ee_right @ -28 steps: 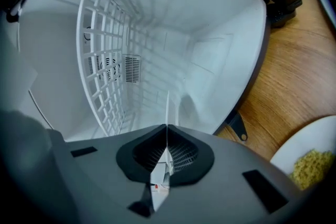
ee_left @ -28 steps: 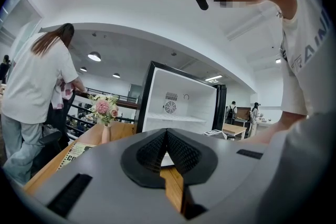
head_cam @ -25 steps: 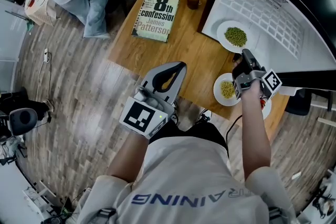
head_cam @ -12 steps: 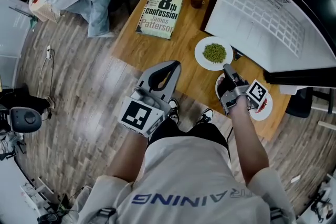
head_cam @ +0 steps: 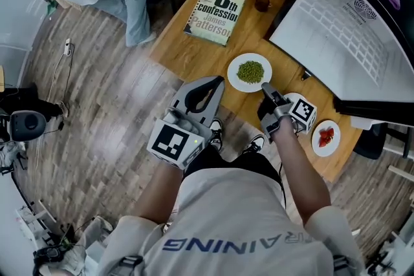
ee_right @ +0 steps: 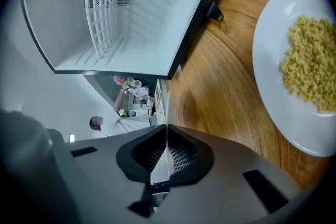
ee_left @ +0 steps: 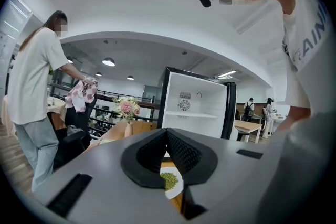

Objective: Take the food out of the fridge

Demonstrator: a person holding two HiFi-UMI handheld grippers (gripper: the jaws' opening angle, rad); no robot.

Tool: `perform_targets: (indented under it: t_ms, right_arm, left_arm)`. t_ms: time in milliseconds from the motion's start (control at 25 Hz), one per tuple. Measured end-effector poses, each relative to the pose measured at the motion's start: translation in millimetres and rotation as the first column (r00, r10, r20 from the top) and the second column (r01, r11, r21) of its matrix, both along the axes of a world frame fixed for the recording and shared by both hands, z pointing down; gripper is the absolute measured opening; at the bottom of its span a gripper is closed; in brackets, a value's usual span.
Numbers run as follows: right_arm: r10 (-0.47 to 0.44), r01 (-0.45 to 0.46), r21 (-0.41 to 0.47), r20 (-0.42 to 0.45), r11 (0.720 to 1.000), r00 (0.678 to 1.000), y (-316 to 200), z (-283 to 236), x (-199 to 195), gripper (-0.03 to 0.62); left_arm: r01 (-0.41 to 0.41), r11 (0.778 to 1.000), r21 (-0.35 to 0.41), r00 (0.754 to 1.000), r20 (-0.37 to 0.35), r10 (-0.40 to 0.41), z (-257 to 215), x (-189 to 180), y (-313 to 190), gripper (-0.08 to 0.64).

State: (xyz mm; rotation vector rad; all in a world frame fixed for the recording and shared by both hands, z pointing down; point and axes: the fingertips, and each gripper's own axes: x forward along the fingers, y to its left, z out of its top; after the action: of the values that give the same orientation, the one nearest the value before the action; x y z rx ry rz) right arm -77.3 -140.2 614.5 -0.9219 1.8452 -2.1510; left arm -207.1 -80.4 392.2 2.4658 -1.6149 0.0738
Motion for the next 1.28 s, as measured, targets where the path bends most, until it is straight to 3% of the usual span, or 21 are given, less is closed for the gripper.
perform_targets:
  t_ms: [440,680,840,960,1120,1280]
  right_arm:
    - [-0.042,0.042,-0.009,-0.063,0.999,0.997,8.7,18.8,-21.6,0.026]
    - [-0.103,0.099,-0.035,-0.154,0.994,0.983,16.1,36.6,-19.1,0.026]
    - [-0.205,0.216,0.015,-0.263,0.976,0.943,21.2,44.7,-24.0,0.032]
    - [-0.262,0.292,0.054,-0.306,0.955,0.915,25.9,45.1,-30.3,0.11]
    - [-0.305,0.351,0.075,-0.348,0.933,0.887,30.2,48.6,-32.6,0.146]
    - [-0.363,0.431,0.065,-0.434,0.9,0.824,36.3,53.7,-31.4,0.164]
  left_arm:
    - [0.01,1.0,-0.016,1.0,-0.008,-0.01,6.1,-13.3,-1.5,0.008]
    - [-0.004,1.0,-0.012,1.0,-0.018,0.004,6.5,-10.4,-7.0,0.008]
    - [-0.019,1.0,-0.021,1.0,-0.008,0.019,9.5,-5.6,-5.4,0.008]
    - [-0.029,0.999,-0.025,1.0,-0.004,0.029,10.5,-2.0,-2.4,0.008]
    - [-0.035,0.999,-0.026,0.999,-0.007,0.035,10.0,-0.2,-1.1,0.008]
    - [-0.037,0.999,-0.024,0.999,-0.005,0.037,8.5,-0.5,1.3,0.008]
